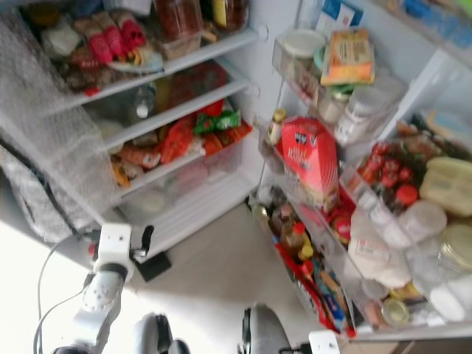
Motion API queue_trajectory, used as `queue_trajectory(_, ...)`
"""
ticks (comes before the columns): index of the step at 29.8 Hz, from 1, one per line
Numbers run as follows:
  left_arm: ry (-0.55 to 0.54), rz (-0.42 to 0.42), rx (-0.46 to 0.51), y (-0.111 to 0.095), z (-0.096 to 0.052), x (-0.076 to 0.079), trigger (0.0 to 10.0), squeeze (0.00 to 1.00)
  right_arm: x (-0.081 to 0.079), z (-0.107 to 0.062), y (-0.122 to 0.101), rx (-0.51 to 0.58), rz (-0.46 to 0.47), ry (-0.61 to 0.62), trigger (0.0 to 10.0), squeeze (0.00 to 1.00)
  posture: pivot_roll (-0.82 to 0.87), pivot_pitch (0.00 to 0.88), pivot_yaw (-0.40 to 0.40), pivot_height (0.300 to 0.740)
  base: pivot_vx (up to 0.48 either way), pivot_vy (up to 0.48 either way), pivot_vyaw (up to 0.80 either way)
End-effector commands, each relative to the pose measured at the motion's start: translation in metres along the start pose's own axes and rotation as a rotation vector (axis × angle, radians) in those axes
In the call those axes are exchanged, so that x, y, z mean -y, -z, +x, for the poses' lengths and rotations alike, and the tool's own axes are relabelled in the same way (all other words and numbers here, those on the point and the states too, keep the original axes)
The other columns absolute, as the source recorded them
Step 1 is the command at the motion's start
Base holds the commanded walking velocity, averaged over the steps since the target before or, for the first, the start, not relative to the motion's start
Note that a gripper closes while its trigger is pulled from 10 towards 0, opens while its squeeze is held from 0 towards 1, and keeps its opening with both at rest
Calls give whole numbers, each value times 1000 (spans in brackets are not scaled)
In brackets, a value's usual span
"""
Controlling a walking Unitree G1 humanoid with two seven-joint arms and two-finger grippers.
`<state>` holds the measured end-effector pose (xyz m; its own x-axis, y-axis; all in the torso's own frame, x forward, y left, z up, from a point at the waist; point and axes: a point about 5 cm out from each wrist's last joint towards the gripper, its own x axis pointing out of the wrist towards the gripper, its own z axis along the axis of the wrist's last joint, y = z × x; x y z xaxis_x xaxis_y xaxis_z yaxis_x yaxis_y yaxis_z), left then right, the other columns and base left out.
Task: Restocking fridge
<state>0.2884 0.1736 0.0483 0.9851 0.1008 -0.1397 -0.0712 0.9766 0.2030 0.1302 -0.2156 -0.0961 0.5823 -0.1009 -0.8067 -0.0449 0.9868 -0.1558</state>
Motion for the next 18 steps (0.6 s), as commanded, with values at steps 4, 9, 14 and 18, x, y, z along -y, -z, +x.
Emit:
queue_trajectory(4,65,52,-176,27,0,3,10000,0,-2,-2,7,-30,20,-7,10000,0,-210,190,-15,740,0,0,0)
queue_trajectory(9,109,167,-363,54,1,-5,10000,0,-3,-1,7,-36,22,-19,10000,0,-200,182,-11,740,0,0,0)
queue_trajectory(14,142,169,-438,66,-3,-6,10000,0,-4,-1,7,-38,22,-24,10000,0,-196,178,-8,740,0,0,0)
queue_trajectory(18,148,190,-522,84,-13,-8,10000,0,-4,-1,7,-40,26,-28,10000,0,-190,173,-7,740,0,0,0)
